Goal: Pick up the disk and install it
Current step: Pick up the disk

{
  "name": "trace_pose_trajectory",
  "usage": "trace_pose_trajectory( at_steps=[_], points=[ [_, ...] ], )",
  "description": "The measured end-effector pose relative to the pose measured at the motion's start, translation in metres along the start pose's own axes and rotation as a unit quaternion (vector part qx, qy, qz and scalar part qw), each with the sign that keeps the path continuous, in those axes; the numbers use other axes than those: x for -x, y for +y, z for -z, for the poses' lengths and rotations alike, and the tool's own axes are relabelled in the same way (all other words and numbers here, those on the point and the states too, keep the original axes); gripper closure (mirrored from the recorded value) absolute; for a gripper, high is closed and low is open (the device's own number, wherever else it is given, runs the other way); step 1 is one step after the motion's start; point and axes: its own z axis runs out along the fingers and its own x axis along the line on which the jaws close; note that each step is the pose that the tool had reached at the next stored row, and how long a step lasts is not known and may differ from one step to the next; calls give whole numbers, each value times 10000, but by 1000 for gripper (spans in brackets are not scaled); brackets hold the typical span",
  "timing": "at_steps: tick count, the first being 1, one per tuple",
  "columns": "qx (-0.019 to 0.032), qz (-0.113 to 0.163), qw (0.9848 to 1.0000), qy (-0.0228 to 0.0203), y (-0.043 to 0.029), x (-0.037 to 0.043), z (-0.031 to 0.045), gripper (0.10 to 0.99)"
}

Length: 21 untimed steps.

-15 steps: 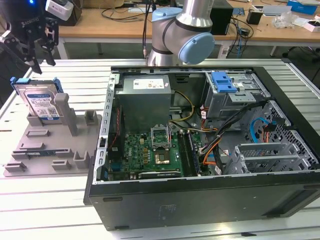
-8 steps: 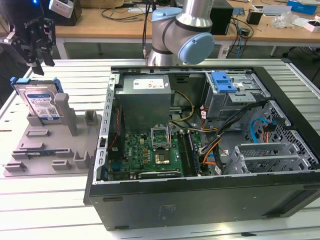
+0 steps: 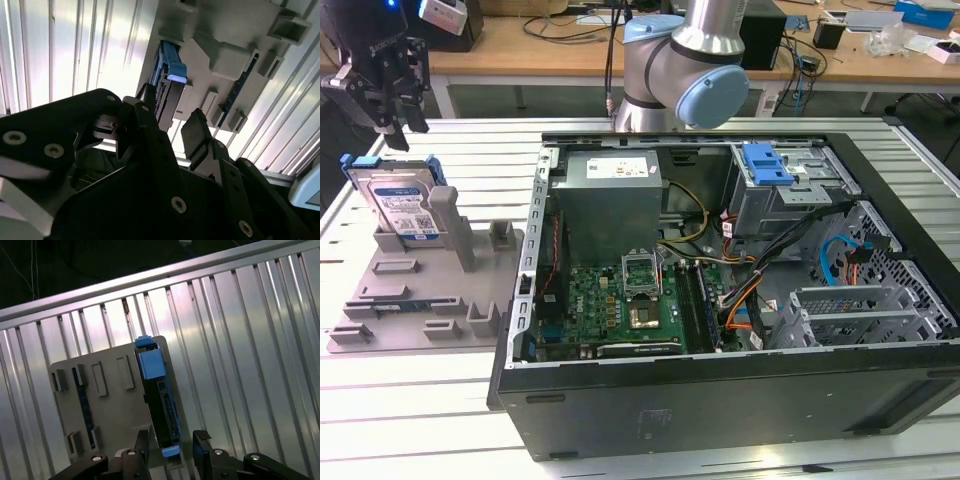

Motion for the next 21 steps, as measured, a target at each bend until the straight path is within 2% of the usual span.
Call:
trace_pose_trajectory(
  at_steps=[3, 6, 11, 13, 21],
  points=[
    [-9, 264, 9997, 10, 22, 44, 0, 604],
    [-13, 352, 9994, 13, 51, 84, -4, 604],
    [-15, 361, 9993, 14, 70, 82, -6, 604],
    [-16, 417, 9991, 15, 136, 67, -9, 604],
    [-22, 573, 9984, 20, 282, 34, -29, 604]
  ],
)
